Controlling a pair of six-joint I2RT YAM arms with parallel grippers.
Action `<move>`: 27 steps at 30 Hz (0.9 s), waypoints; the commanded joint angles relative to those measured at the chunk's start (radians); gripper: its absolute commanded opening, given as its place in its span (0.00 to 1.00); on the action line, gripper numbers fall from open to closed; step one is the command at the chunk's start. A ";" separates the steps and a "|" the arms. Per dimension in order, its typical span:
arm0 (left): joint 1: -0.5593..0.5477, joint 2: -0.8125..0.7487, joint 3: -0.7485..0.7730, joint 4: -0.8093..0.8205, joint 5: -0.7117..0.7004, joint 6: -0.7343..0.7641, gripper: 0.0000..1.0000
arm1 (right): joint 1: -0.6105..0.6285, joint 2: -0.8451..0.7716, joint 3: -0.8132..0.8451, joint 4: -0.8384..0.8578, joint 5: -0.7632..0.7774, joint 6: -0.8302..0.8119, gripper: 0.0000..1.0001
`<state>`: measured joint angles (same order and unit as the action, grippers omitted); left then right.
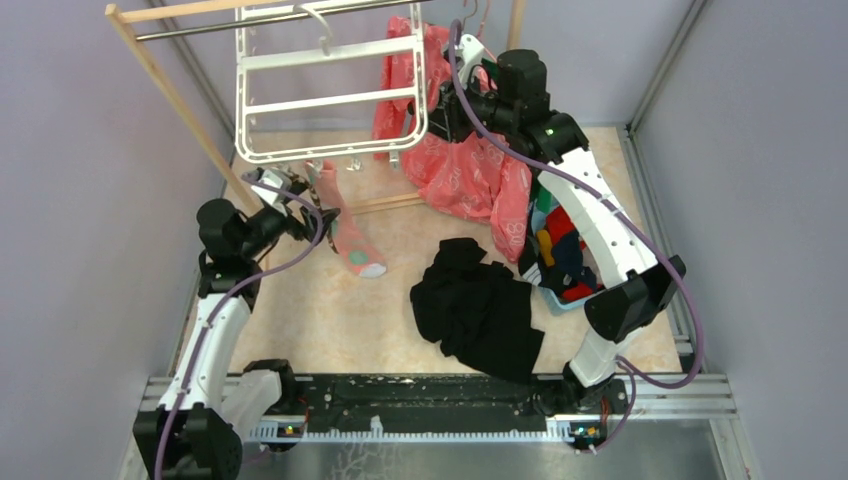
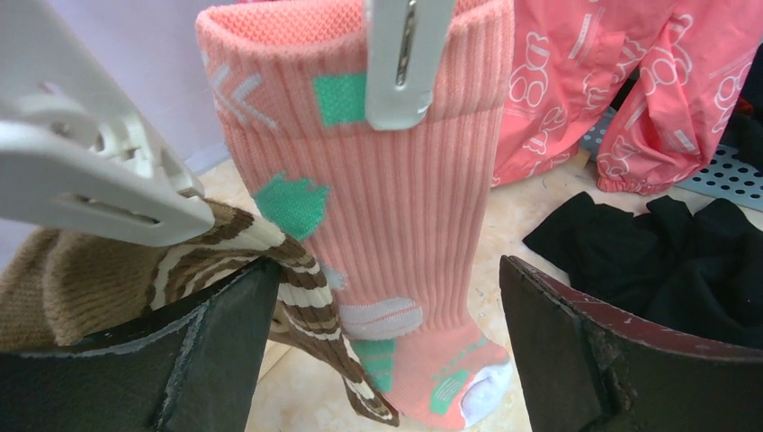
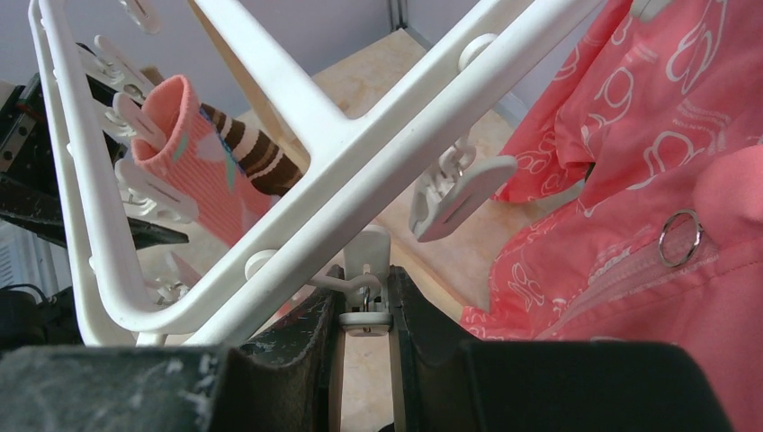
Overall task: Remove the socks clipped to the hanger
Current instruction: Adjust the hanger on the clothesline.
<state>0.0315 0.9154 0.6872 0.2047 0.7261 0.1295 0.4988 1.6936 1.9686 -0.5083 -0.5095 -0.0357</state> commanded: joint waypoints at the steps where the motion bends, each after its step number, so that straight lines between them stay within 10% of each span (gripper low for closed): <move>1: -0.019 0.001 -0.006 0.090 0.043 0.007 0.97 | -0.009 -0.038 0.000 0.052 -0.017 0.013 0.00; 17: -0.019 -0.224 0.193 -0.647 0.034 0.269 0.98 | -0.010 -0.053 -0.013 0.054 -0.023 0.016 0.00; 27: -0.022 -0.180 0.204 -0.528 0.219 0.093 0.96 | -0.009 -0.073 -0.029 0.066 -0.026 0.027 0.00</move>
<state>0.0166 0.6914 0.8860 -0.3836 0.8520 0.2966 0.4988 1.6814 1.9381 -0.4915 -0.5255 -0.0219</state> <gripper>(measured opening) 0.960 0.193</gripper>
